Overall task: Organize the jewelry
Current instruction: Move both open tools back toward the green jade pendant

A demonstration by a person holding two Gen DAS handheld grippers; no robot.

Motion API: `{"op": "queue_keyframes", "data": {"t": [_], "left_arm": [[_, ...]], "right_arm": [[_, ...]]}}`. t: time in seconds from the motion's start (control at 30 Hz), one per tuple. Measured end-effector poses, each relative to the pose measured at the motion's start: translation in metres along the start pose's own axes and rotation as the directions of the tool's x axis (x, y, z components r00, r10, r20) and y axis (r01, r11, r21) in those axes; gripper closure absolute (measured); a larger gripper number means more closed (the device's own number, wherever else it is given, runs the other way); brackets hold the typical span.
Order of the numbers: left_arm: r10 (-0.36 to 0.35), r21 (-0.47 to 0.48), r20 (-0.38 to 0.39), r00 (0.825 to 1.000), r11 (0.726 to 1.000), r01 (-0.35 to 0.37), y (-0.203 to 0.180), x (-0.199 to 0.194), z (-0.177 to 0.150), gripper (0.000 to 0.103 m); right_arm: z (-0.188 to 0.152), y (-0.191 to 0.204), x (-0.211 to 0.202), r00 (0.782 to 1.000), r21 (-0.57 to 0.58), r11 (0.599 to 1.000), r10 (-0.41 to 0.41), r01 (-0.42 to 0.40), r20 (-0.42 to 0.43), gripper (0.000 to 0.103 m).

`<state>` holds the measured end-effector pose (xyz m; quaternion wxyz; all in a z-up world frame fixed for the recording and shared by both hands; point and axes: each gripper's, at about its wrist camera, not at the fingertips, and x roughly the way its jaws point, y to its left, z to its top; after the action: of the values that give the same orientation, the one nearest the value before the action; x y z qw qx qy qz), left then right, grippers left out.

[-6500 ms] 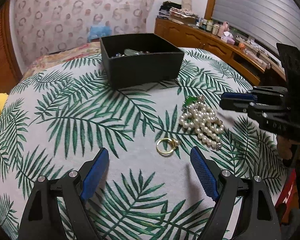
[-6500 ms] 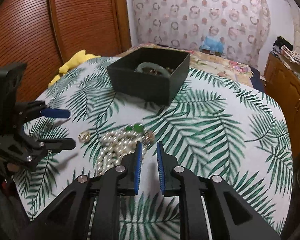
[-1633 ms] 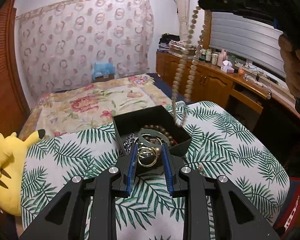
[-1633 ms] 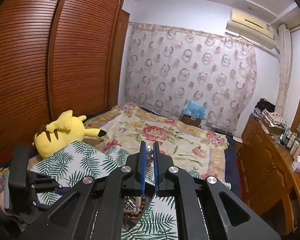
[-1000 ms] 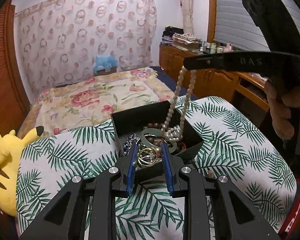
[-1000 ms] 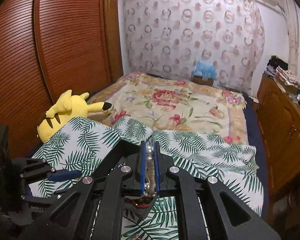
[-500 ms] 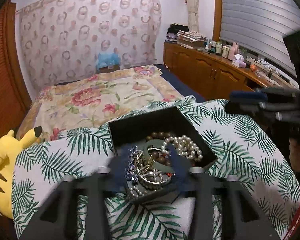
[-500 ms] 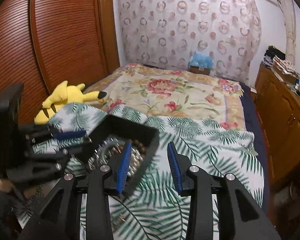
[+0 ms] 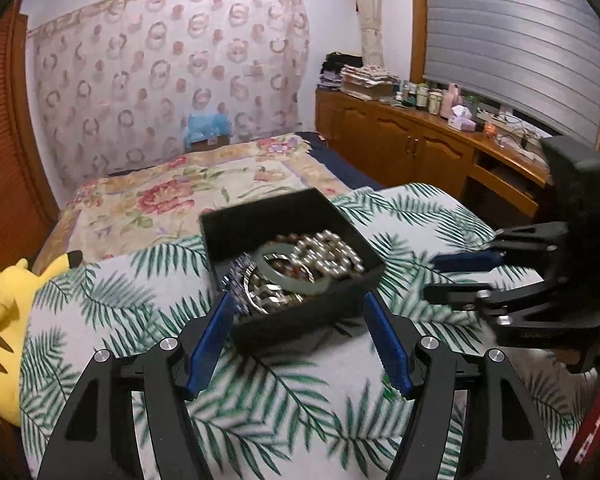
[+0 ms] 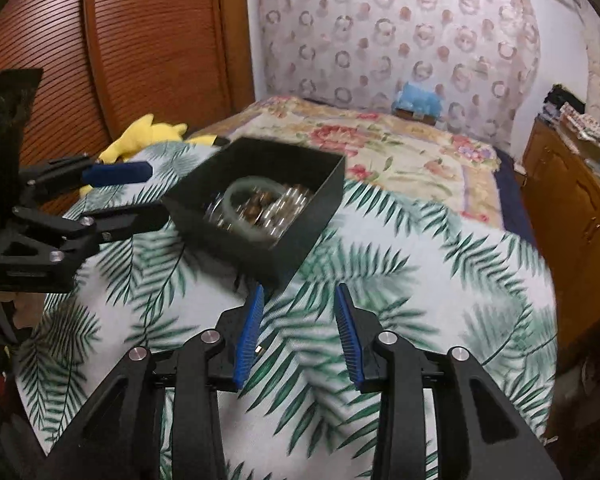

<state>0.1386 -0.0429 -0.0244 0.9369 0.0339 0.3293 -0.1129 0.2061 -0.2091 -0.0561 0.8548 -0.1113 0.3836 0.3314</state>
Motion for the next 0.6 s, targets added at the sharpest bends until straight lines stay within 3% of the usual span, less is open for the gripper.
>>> {"op": "queue_keyframes", "data": {"t": [0.23,0.5,0.6], "left_arm": [[-0.033,-0.001,-0.047,0.998,0.999,0.033,-0.005,0.002,-0.018,0.038],[-0.045,-0.009,-0.12,0.992,0.999,0.045,-0.005,0.02,-0.034,0.038],[-0.061,-0.007,-0.138,0.989,0.998,0.06,-0.009,0.024,-0.038,0.038]], "right_arm": [[-0.01,0.012,0.022,0.998,-0.013,0.999,0.031,-0.031,-0.056,0.069],[-0.009,0.02,0.036,0.994,-0.024,0.998,0.047,-0.049,-0.094,0.096],[-0.006,0.019,0.035,0.995,-0.026,0.999,0.044,-0.047,-0.095,0.096]]}}
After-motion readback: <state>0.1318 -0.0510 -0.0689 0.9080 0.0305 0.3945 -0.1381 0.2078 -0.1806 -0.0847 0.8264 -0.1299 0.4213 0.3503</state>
